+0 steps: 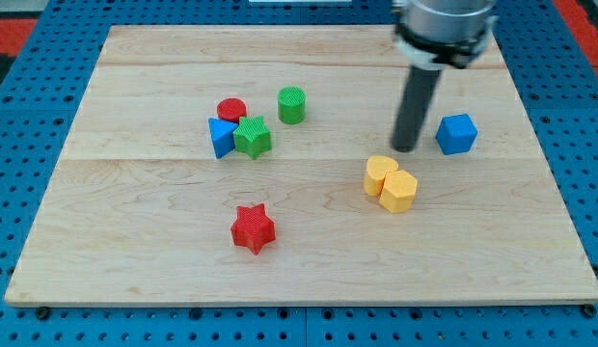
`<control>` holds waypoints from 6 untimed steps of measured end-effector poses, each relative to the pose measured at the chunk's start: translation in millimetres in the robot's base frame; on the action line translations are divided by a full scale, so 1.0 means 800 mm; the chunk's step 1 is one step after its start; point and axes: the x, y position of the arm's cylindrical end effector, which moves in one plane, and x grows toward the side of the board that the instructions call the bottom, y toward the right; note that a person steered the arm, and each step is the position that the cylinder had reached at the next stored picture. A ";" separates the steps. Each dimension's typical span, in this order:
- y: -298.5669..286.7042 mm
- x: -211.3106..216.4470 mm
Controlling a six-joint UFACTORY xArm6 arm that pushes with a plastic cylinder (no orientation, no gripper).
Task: Move your arm towards blue cube
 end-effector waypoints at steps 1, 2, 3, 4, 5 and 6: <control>-0.023 -0.013; 0.145 0.047; 0.190 0.101; 0.200 0.079; 0.171 0.028; 0.170 0.024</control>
